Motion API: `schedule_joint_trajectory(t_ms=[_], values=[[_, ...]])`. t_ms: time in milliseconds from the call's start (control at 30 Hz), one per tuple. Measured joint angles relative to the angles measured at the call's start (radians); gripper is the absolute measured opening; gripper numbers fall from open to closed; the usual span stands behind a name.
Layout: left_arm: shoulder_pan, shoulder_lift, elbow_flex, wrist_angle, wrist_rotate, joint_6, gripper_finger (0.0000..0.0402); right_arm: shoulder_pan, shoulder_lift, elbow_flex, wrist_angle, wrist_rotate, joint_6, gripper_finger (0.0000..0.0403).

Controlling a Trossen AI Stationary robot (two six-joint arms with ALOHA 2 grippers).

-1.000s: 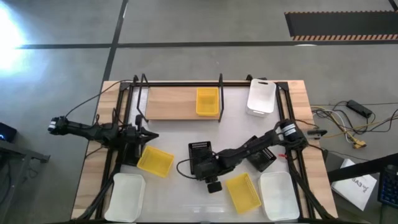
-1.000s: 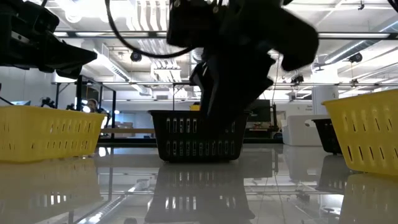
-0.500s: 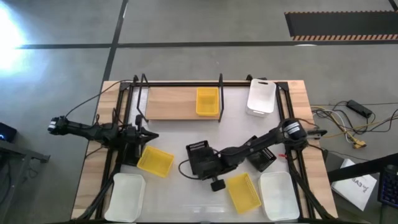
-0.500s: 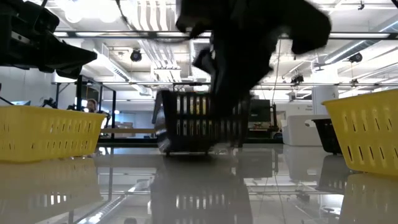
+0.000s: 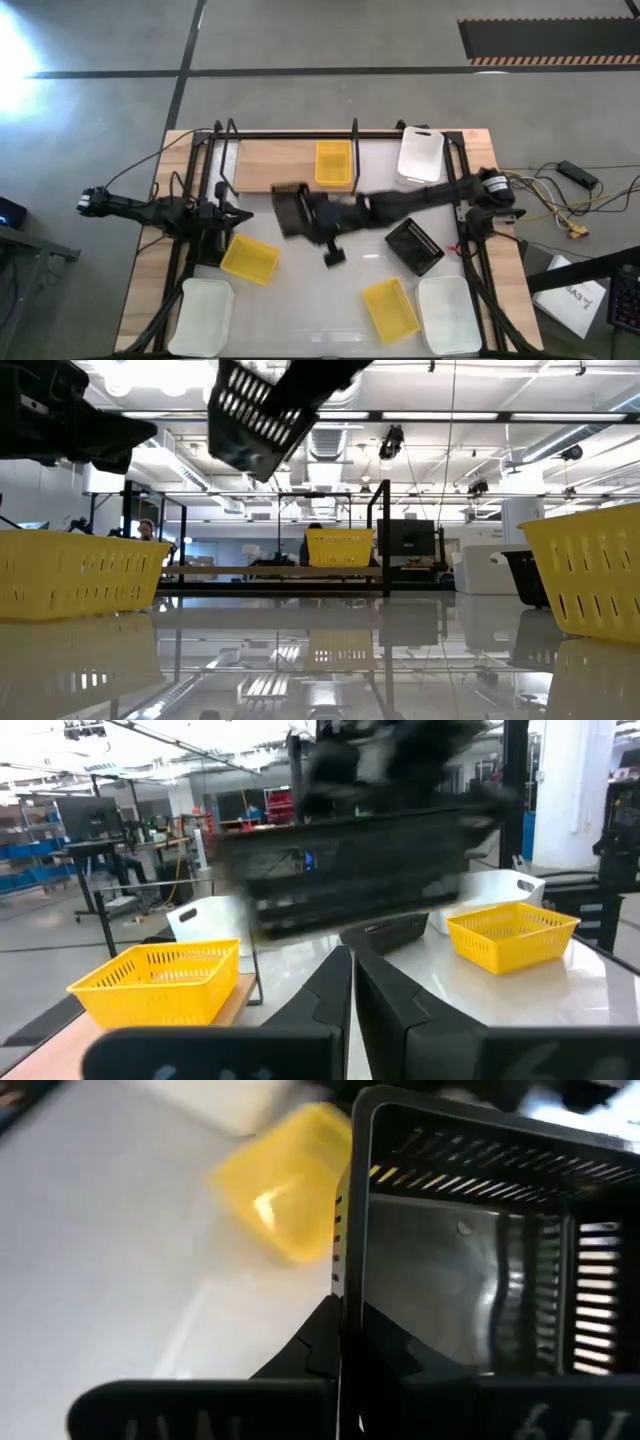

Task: Stack baskets on shelf by color
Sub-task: Put the middle black bin on the shelf

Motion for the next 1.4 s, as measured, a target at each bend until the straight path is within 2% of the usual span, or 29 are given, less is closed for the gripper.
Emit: schedule_joint_trajectory(t_ms=[133,233,300,467,567,700,867,1300,1400], values=[[0.000,0.009,0.000,0.001,0.000,-0.018,0.0001,-0.136,0.065,0.033,0.038,-0.034,-0.001,0.0009],[0.000,0.020,0.000,0.001,0.000,-0.063,0.0001,-0.206,0.138,0.115,0.032,-0.102,0.003,0.0009],[0.000,0.030,0.000,0.001,0.000,-0.081,0.0001,-0.232,0.197,0.197,-0.002,-0.112,0.008,0.0008],[0.000,0.051,0.000,0.000,0.000,-0.082,0.0001,-0.277,0.377,0.471,-0.255,-0.099,0.003,0.0008],[0.000,0.059,0.000,0.002,0.000,-0.082,0.0001,-0.299,0.481,0.632,-0.409,-0.040,0.007,0.0008],[0.000,0.064,0.000,0.002,0.000,-0.082,0.0001,-0.329,0.589,0.783,-0.512,-0.001,-0.015,0.0008],[0.000,0.069,0.000,0.002,0.000,-0.083,0.0001,-0.350,0.621,0.774,-0.515,0.002,-0.025,0.0008],[0.000,0.071,0.000,0.002,0.000,-0.083,0.0001,-0.358,0.608,0.776,-0.537,0.002,-0.018,0.0009],[0.000,0.073,0.000,0.003,0.000,-0.083,0.0001,-0.358,0.617,0.776,-0.537,0.002,-0.017,0.0019]])
